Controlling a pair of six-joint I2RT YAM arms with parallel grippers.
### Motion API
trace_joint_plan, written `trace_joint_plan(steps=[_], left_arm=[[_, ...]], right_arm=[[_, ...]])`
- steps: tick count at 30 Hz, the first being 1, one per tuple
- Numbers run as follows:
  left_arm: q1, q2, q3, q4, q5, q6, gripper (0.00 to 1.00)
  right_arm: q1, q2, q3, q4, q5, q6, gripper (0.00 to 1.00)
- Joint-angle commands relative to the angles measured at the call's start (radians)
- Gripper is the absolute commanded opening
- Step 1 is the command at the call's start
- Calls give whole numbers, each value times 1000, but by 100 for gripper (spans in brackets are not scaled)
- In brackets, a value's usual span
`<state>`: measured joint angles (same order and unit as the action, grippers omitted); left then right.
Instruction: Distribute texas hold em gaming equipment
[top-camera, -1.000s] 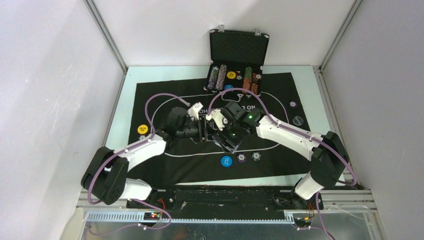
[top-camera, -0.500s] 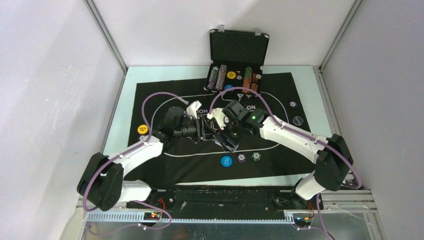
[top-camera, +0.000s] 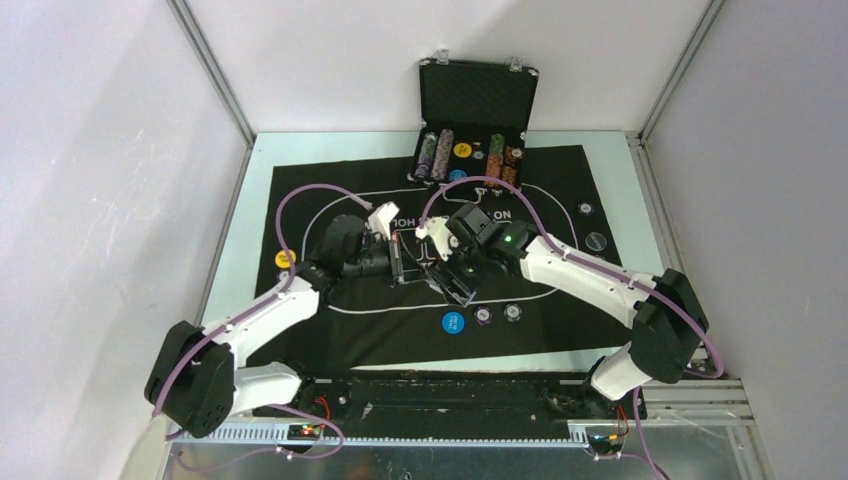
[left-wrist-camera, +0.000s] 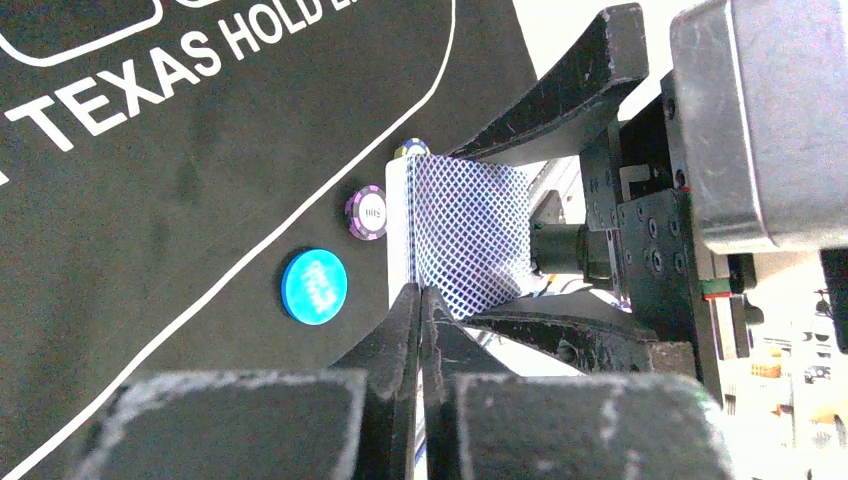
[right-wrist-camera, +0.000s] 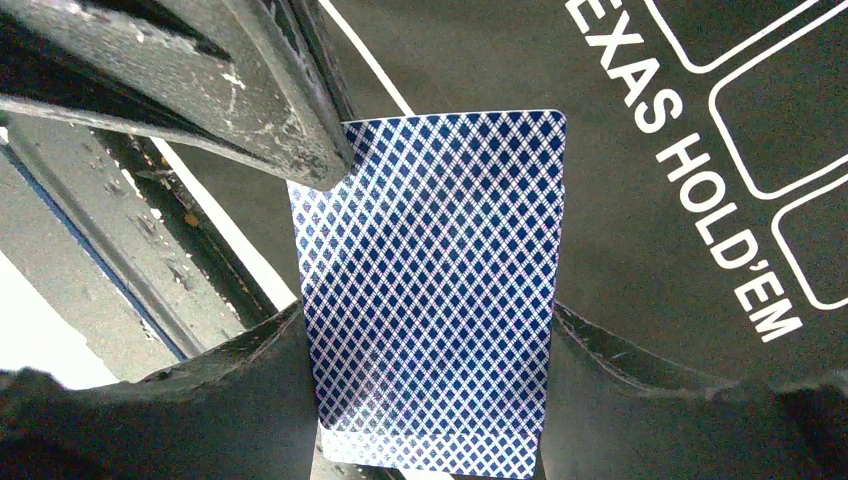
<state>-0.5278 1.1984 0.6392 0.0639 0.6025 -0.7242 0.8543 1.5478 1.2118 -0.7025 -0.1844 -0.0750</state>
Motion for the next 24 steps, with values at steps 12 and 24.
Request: trace_joint_plan(steps=[12,24], left_arm=[[6,-92,62,-151,-136,82,0],[40,-96,37,-9,16,11,4]], right_arm=[[-35,-118,-76,69,19,48,0],[-47,-143,-104,109,22,53,0]])
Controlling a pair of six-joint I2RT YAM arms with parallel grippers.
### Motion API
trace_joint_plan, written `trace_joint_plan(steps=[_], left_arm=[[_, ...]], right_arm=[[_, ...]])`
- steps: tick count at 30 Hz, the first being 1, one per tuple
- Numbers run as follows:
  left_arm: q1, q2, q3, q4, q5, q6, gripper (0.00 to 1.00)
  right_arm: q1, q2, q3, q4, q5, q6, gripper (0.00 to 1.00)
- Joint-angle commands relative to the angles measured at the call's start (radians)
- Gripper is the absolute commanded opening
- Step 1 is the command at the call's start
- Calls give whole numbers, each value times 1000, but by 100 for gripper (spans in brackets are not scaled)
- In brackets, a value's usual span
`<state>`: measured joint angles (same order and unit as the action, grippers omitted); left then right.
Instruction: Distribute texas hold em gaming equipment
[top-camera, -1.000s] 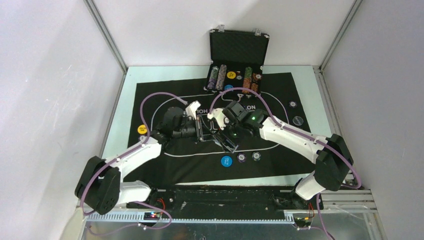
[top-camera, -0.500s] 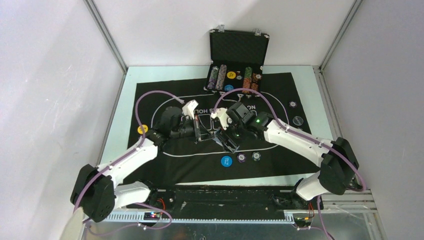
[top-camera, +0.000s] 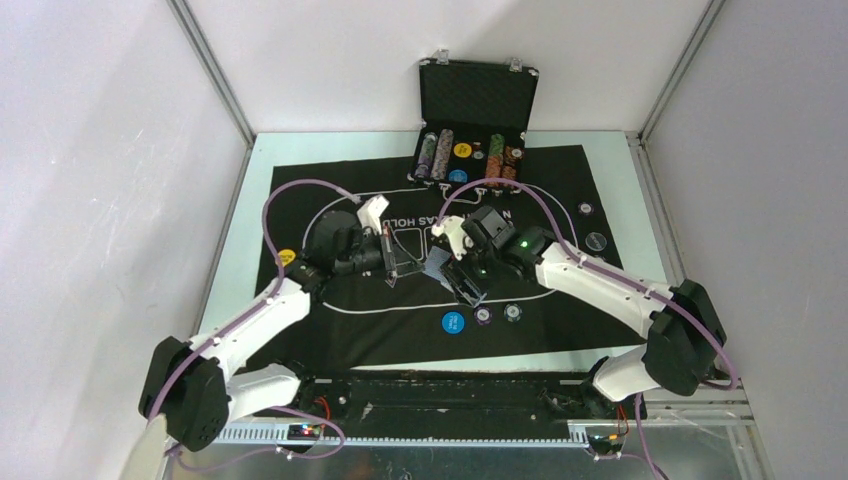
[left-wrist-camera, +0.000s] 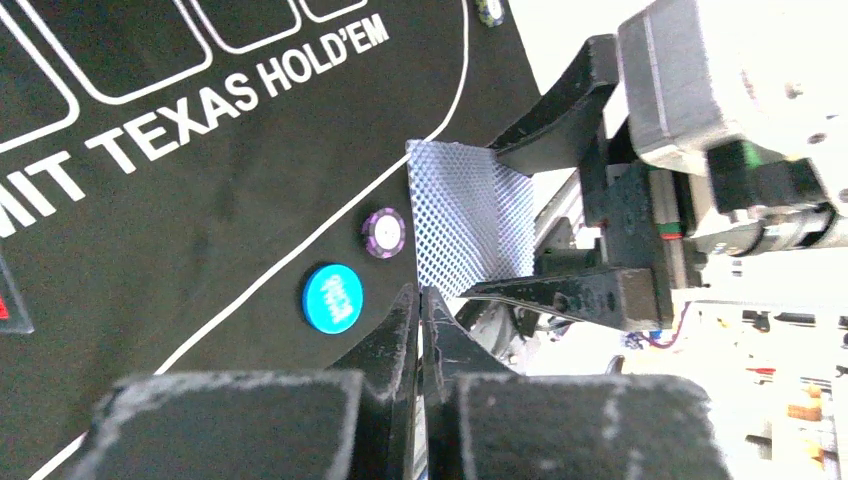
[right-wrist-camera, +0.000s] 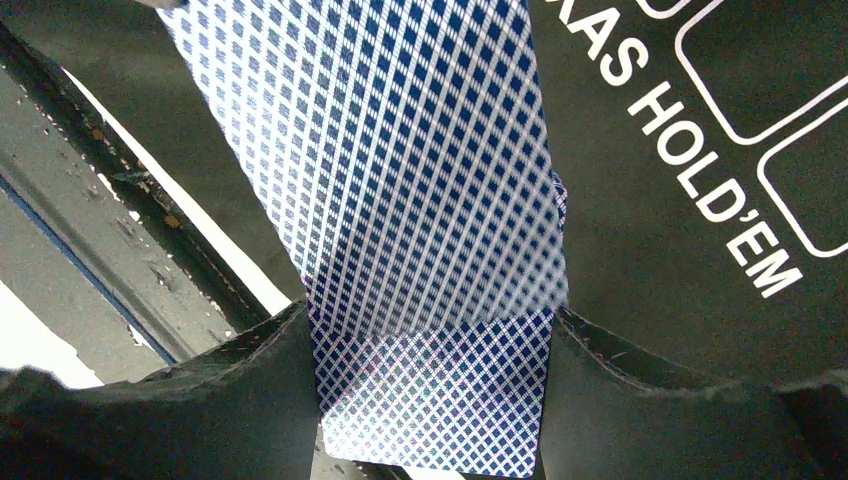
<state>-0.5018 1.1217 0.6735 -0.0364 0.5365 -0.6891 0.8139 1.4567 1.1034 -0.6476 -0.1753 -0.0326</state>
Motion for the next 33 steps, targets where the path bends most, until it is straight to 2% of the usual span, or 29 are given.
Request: trace_joint_plan(steps=[1,3,7,9,11,15,30,33], left_arm=[[13,-4,2,104,99,-30,6],[13,23,-3,146,142,-56,11],[6,72,-7,190,172,-83,8],[1,86,-3,198,175,-88,12],[-1,92,4,184,169,-84,21],[-3,99,11,177,157,-87,46],[-24,176,57,169,134,-88,56],[-24,157,66,81,72,-37,66]], right_arm=[[-6,-54,3,56,7,10,0],[-4,-58,4,62,1,9,0],[0,-65,3,67,-4,4,0],[2,-69,3,70,-2,3,0],[3,-71,3,73,-3,2,0],[9,-76,3,78,-4,1,0],[20,-79,3,96,16,1,0],[10,-81,3,87,43,15,0]])
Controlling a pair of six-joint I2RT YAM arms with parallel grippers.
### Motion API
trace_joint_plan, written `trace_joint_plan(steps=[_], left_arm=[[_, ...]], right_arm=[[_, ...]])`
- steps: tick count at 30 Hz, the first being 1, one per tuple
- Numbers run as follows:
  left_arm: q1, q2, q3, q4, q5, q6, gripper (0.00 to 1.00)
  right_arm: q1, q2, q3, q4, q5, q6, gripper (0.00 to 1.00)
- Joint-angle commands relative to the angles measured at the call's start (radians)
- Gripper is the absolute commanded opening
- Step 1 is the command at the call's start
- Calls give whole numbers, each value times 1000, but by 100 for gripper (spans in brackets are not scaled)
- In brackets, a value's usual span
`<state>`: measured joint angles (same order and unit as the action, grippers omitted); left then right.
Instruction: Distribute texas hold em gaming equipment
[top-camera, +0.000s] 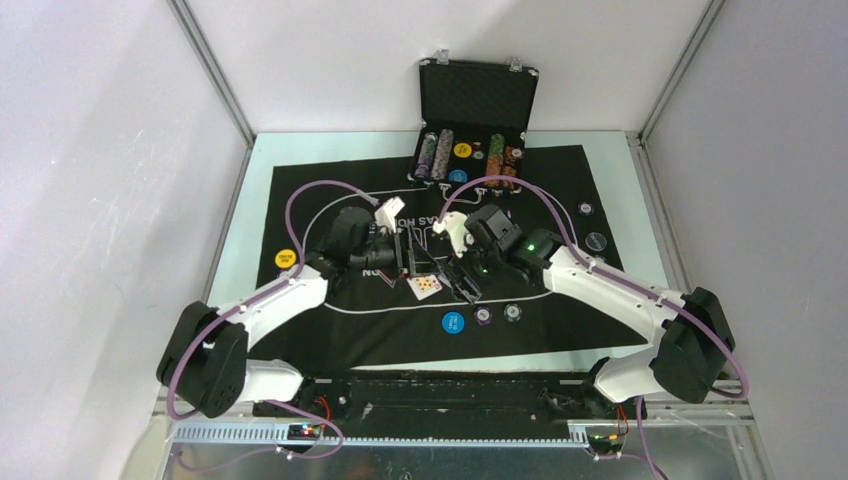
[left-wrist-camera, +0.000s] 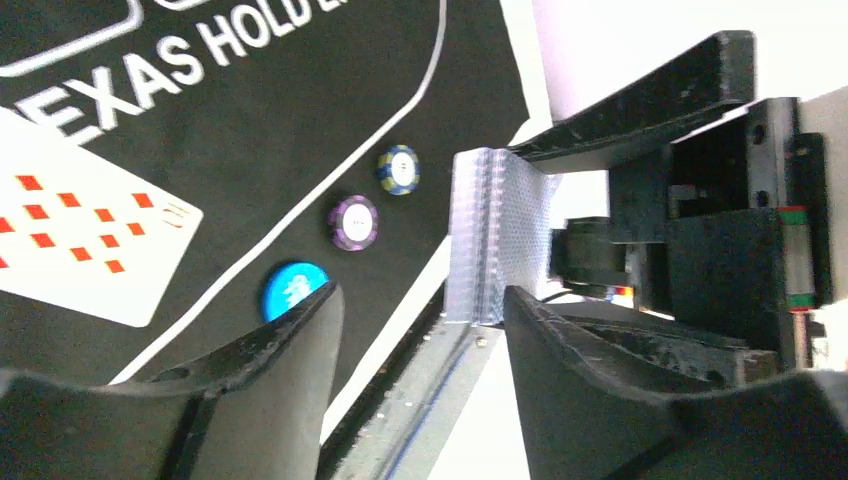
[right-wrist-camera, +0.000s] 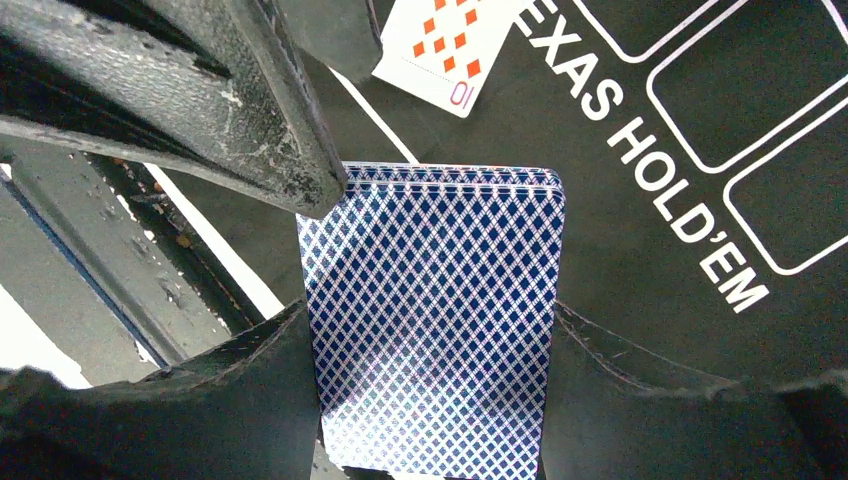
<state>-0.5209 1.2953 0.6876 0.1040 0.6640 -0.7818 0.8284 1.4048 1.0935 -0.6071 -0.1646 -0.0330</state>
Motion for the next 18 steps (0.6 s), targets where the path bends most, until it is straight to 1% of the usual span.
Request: trace_joint_plan(steps=[1,2,3,4,5,7,10,13,18], left_arm=[[-5,-22,62,-116,-106,84,69],[-5,-28,75,-149,-139,98,75],[-5,-31,81,-207,-200,127,79],[-5,-33,93,-234,-266,139,82],[-5,-32,99,-284,-295,155,89],[-5,-11,113,-330,-383,163,98],[-5,32,124,-336,-416,158,100],[-5,117,151,-330,-424,154,100],[-6,196,192,-285,-391,167,100]], right_arm=[[-12,-31,13,44,33,24,0],[-17,-30,10,43,36,26,0],[-28,-29,7,43,36,37,0],[-33,-29,0,45,41,45,0],[-45,-29,-4,46,45,62,0],[-66,-34,-20,50,60,82,0],[-95,-53,-52,62,77,111,0],[-124,-76,-83,79,91,127,0],[-141,-107,-125,78,102,121,0]])
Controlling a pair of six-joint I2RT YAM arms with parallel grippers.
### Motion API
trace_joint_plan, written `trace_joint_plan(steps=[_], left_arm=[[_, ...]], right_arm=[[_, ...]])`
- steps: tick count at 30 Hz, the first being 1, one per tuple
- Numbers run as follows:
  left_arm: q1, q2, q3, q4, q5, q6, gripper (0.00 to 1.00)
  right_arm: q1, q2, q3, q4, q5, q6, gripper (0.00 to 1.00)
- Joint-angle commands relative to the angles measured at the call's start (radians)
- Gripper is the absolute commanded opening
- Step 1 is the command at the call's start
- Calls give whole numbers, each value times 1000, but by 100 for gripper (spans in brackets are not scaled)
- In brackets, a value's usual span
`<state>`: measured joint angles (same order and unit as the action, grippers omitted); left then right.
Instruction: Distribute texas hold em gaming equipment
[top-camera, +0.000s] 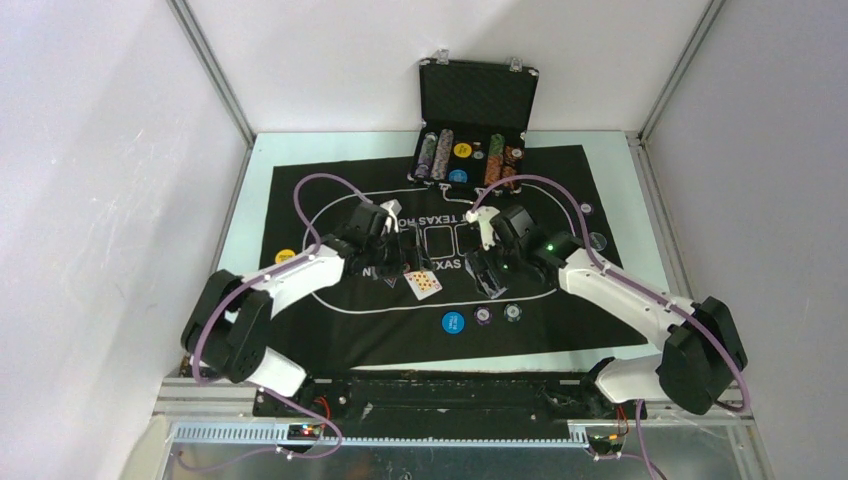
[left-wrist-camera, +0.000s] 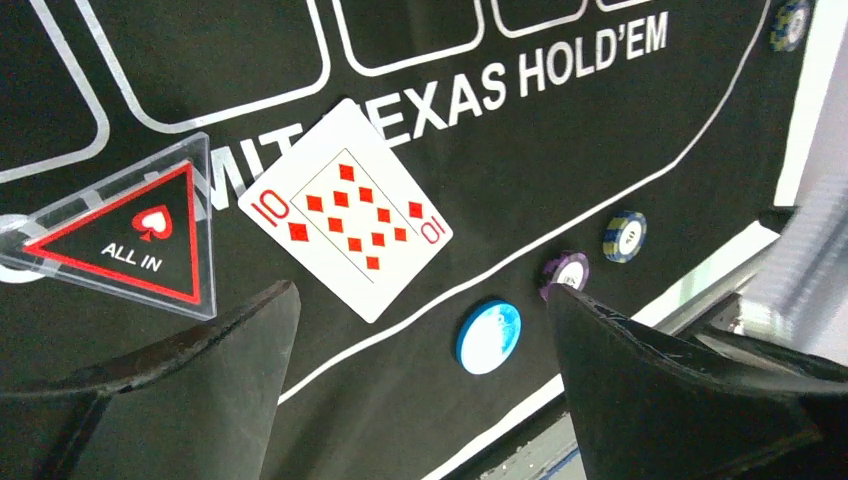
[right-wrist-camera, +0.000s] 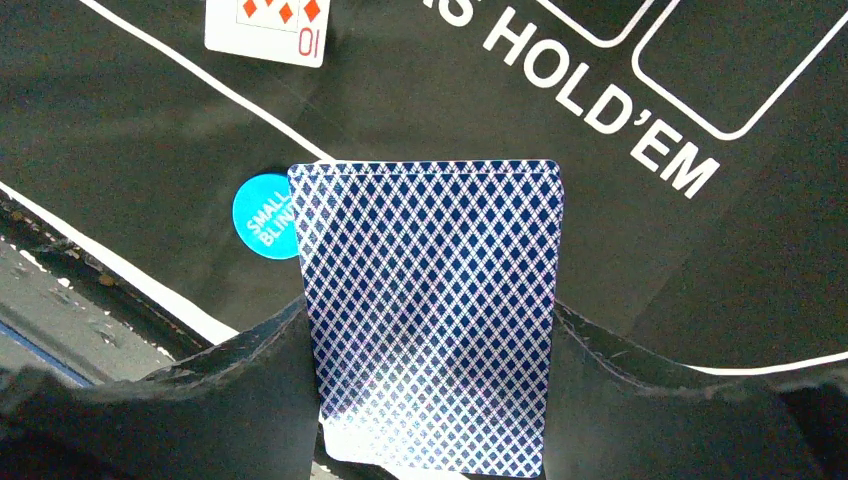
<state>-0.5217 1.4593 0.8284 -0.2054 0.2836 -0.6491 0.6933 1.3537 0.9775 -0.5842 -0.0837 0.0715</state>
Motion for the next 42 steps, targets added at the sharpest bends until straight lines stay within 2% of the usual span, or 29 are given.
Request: trace_joint_plan(steps=[1,12,19,25,33,39,42], left_arm=[[-6,53,59,28,-8,36,100],[-10,326,251,5,-59,68,100],[-43,395,307,-46,-71,89,100],[-70,365,266,-40,-39,111,100],[-79,240,252,-77,-169,85,100],[-90,99,112,-67,-233,-28,100],[-92,18,4,-36,-253,-146,100]], right_arm=[[-7,-60,-17,58,18,16,0],[-20,-64,-32,68,6,11,0],[-23,-62,-31,68,4,11,0],[-26,-62,-31,70,1,11,0],[-25,-64,-33,75,9,14,0],[-27,-72,-48,82,16,20,0],[-29,-77,-49,87,19,24,0]])
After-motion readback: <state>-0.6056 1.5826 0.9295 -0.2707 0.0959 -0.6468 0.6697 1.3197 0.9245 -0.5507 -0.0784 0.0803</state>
